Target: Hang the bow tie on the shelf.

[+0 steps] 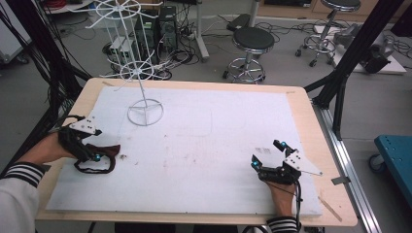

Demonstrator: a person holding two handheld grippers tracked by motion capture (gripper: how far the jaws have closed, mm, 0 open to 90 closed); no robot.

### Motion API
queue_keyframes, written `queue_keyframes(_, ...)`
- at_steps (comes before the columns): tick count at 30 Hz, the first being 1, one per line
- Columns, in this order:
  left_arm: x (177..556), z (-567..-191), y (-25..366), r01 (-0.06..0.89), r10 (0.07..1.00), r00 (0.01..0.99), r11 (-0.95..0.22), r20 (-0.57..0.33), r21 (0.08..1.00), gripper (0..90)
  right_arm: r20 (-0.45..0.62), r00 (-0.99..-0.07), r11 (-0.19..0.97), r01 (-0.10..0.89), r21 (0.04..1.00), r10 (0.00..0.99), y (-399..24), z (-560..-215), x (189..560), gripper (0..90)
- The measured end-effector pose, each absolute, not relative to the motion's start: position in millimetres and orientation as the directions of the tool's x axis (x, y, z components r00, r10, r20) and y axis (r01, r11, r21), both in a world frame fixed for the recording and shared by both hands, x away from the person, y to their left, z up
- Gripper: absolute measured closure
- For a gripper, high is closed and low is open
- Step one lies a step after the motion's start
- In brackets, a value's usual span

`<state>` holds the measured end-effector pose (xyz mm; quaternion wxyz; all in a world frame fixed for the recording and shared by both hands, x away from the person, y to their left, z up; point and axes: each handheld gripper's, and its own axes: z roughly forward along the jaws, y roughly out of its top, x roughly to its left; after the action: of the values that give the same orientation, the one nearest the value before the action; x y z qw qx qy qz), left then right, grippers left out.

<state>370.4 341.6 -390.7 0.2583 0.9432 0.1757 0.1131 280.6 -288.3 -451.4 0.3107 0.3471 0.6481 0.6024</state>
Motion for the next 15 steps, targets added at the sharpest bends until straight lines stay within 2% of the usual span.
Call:
queue_keyframes(11, 374, -401, 338, 0.279, 0.375, 0.916, -0.853, 0.145, 0.440, 26.4, 0.012, -0.565, 0.037, 0.075, 0.997, 0.825, -288, -451, 280, 0.6)
queue_keyframes(15, 374, -402, 337, 0.278, 0.370, 0.918, -0.856, 0.140, 0.436, 32.9, 0.012, -0.566, 0.037, 0.075, 0.996, 0.825, -288, -451, 280, 0.6)
